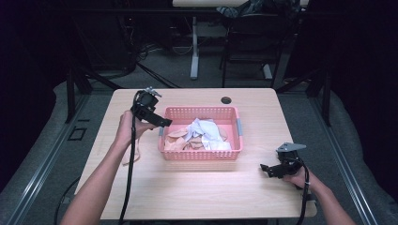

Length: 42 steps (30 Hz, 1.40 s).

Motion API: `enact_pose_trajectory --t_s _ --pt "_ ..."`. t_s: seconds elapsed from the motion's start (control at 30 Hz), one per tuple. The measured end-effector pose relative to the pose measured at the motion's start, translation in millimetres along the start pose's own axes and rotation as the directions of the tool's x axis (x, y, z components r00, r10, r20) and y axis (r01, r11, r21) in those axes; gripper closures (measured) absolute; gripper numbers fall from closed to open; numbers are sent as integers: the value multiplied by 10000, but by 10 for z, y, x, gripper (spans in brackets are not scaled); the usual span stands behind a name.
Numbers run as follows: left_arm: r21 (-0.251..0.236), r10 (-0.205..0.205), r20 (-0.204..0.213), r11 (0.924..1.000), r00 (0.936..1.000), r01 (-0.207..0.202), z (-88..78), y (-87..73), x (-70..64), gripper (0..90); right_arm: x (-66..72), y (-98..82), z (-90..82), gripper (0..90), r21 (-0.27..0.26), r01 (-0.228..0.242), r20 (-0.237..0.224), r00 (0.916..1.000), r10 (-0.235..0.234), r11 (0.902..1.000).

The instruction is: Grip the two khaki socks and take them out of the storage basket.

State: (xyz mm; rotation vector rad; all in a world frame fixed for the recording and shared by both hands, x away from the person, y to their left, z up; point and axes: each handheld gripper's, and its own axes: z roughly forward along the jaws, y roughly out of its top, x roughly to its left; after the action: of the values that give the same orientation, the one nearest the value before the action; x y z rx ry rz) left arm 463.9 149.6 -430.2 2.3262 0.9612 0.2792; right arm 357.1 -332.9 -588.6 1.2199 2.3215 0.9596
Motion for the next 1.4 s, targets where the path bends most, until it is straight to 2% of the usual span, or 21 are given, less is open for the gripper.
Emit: enact_pose_trajectory --t_s 0.2,0.23,0.27,0.37,0.4,0.53,0.57,0.6,0.63,0.67,0.7,0.93,0.97,1.0,1.1,1.17,1.2,1.27,1.33,1.37,1.4 --pt "192 583 599 9980 9965 -595 264 67 -131 50 -1 0 0 0 0 4 -3 10000 -4 10000" --pt "288 706 666 9969 9953 -726 350 79 -164 57 0 -1 0 0 -4 3 -6 10000 -3 10000" --pt "288 706 666 9969 9953 -726 350 79 -164 67 -1 -1 -1 0 4 12 -10 10000 -12 10000" --pt "652 828 887 9939 9926 -888 526 89 -214 94 -1 -1 -1 0 2 10 -4 10000 -10 10000" --pt "652 828 887 9939 9926 -888 526 89 -214 116 -1 -1 -1 0 2 10 -4 10000 -10 10000" --pt "1129 1053 950 9868 9899 -1158 691 86 -266 158 -2 0 -2 0 8 18 -18 10000 -18 10000" --pt "1282 1105 899 9843 9898 -1216 731 84 -272 163 -2 -1 -2 0 9 16 -17 10000 -16 10000" --pt "1630 1208 811 9777 9894 -1327 809 74 -277 168 -2 -1 -1 0 1 14 -21 10000 -14 10000" --pt "1630 1208 811 9777 9894 -1327 809 74 -277 180 -2 -1 -2 0 6 17 -18 10000 -17 10000" --pt "1846 1369 693 9717 9881 -1476 844 68 -277 184 -2 -1 -1 0 3 16 -22 10000 -16 10000" --pt "1944 1383 653 9696 9882 -1485 871 60 -274 185 -2 -1 -1 0 3 15 -20 10000 -15 10000" --pt "2316 1245 647 9632 9901 -1363 996 39 -274 246 -2 -1 -2 0 2 21 -26 10000 -21 10000" --pt "2349 1327 480 9618 9900 -1403 1013 34 -284 273 -2 -1 -2 0 2 21 -23 10000 -21 10000" --pt "2488 1455 304 9571 9889 -1484 1029 35 -291 289 -1 -2 -2 0 -4 13 -19 10000 -13 10000" --pt "2837 1508 -157 9486 9884 -1402 1081 20 -306 334 -1 -2 -2 0 1 16 -15 10000 -16 10000" --pt "3018 1498 -243 9437 9884 -1356 1101 14 -309 344 -1 -2 -2 0 3 15 -14 10000 -15 10000" --pt "3188 1366 -359 9404 9900 -1182 1124 8 -308 399 -1 -1 -2 0 2 14 -18 10000 -14 10000" --pt "3263 1338 -440 9386 9900 -1123 1131 8 -310 451 -1 -2 -2 0 -8 13 -21 10000 -13 10000" --pt "3407 1104 -489 9361 9927 -873 1144 10 -313 476 -1 -2 -2 0 -6 12 -21 10000 -12 10000" --pt "3507 1073 -551 9329 9927 -814 1140 18 -311 522 -1 -2 -2 0 0 19 -19 10000 -19 10000" --pt "3535 1052 -592 9322 9927 -777 1135 25 -306 609 -2 -1 -1 0 -3 22 -31 10000 -22 10000"
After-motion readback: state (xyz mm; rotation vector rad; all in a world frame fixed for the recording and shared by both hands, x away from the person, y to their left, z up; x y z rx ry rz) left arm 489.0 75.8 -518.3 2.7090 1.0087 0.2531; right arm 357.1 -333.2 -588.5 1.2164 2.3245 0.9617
